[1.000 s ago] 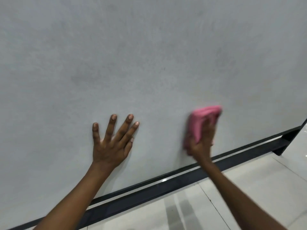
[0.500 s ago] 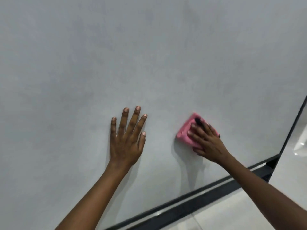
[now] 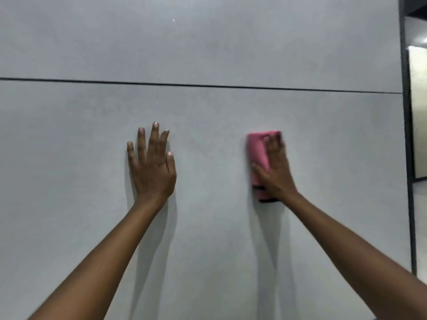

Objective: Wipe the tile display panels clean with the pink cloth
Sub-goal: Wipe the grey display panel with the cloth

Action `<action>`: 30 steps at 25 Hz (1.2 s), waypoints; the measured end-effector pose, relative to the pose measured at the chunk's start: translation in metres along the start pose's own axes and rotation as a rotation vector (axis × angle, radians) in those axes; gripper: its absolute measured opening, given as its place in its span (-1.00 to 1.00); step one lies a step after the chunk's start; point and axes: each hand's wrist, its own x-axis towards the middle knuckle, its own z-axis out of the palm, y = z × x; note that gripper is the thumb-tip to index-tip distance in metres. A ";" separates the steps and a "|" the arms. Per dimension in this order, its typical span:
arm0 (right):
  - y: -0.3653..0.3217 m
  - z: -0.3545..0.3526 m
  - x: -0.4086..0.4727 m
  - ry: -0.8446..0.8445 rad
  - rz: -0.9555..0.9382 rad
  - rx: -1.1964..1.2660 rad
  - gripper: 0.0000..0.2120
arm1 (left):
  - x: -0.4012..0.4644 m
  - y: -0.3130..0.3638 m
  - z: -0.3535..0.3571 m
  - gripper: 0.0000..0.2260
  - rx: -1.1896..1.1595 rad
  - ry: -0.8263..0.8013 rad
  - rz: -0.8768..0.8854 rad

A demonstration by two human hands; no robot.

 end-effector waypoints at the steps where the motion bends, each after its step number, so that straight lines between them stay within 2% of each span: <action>1: 0.024 -0.013 0.022 0.062 0.187 0.045 -0.22 | -0.002 0.000 0.005 -0.51 0.033 0.003 0.001; 3: 0.054 -0.037 0.077 0.156 0.439 0.113 -0.21 | -0.008 -0.004 0.011 -0.50 0.122 0.003 0.031; 4: 0.055 -0.047 0.107 0.169 0.490 0.141 -0.24 | -0.009 -0.006 0.013 -0.51 0.153 0.001 0.039; 6: 0.034 -0.052 0.158 0.182 0.376 0.142 -0.27 | -0.011 -0.005 0.014 -0.51 0.180 0.007 0.040; 9: -0.031 -0.010 0.152 0.153 -0.176 0.094 -0.32 | -0.013 -0.005 0.012 -0.52 0.147 0.013 0.052; 10: -0.054 0.010 0.118 0.072 -0.383 0.105 -0.34 | -0.011 -0.006 0.009 -0.52 0.099 0.016 0.054; 13: -0.091 0.036 -0.019 -0.383 -0.979 0.031 -0.32 | -0.018 -0.002 -0.004 -0.51 -0.095 -0.028 -0.005; 14: -0.084 0.037 -0.043 -0.454 -1.079 -0.004 -0.34 | -0.028 0.003 -0.005 -0.51 -0.100 -0.040 -0.003; 15: -0.070 0.035 -0.049 -0.461 -1.077 0.008 -0.38 | -0.043 0.007 -0.003 -0.50 -0.059 -0.052 0.031; 16: -0.051 0.027 -0.039 -0.411 -0.972 0.031 -0.42 | -0.062 0.008 0.003 -0.48 0.001 -0.064 0.083; 19: 0.017 -0.009 0.027 -0.025 -0.336 0.056 -0.40 | -0.111 -0.005 0.019 -0.44 0.142 -0.099 0.236; 21: 0.062 -0.035 0.062 0.149 0.038 0.089 -0.36 | -0.126 -0.018 0.025 -0.47 0.210 -0.080 0.284; 23: 0.072 -0.040 0.060 0.232 0.195 0.113 -0.34 | -0.130 -0.021 0.026 -0.50 0.227 -0.058 0.288; 24: 0.063 -0.031 0.045 0.227 0.184 0.094 -0.34 | -0.131 -0.021 0.025 -0.50 0.225 -0.059 0.284; 26: 0.028 -0.004 -0.012 0.168 -0.021 0.072 -0.36 | -0.134 -0.019 0.025 -0.51 0.218 -0.067 0.281; 27: 0.005 0.013 -0.051 0.081 -0.193 0.075 -0.37 | -0.134 -0.018 0.025 -0.50 0.219 -0.075 0.284; 30: -0.059 0.048 -0.170 -0.353 -0.824 -0.022 -0.36 | -0.129 -0.021 0.018 -0.46 0.234 -0.135 0.294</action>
